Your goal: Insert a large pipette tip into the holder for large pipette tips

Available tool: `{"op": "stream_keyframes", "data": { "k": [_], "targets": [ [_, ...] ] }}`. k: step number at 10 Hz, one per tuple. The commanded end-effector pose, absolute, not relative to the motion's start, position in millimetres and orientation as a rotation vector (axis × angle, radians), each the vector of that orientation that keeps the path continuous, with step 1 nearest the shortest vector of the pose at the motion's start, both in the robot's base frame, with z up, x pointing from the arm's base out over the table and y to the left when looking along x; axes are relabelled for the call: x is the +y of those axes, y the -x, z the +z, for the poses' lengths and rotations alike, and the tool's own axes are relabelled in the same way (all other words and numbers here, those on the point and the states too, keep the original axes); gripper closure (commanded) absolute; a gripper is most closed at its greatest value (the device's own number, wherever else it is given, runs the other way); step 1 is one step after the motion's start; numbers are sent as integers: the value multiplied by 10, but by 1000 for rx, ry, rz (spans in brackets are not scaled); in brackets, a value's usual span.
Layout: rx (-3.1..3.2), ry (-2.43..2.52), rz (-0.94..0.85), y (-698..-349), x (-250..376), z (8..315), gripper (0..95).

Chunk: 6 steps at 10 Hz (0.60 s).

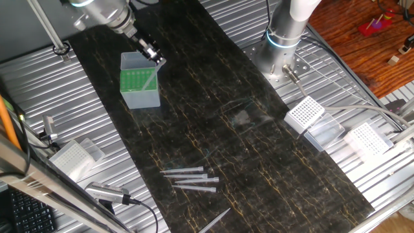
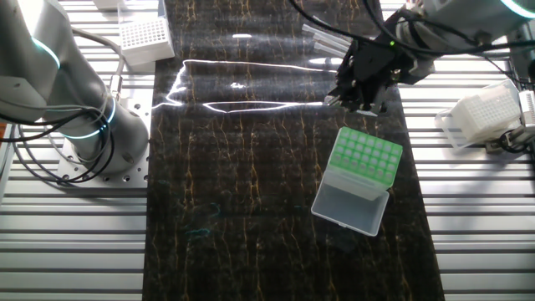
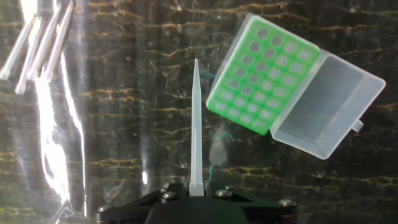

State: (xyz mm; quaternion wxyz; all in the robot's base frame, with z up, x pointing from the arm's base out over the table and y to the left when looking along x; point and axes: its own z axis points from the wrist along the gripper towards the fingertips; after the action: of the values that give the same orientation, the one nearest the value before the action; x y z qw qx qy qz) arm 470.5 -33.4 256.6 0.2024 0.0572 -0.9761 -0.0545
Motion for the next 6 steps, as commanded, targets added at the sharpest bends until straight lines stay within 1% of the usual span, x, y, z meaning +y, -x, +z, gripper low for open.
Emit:
{"op": "stream_keyframes", "data": {
  "k": [1, 4, 6],
  "targets": [
    [-2715, -173, -157, -4710, -396, 2567, 950],
    [-2714, -208, -177, -4730, -545, 2502, 950],
    [-2713, -221, -189, -4705, -568, 2513, 950]
  ]
}}
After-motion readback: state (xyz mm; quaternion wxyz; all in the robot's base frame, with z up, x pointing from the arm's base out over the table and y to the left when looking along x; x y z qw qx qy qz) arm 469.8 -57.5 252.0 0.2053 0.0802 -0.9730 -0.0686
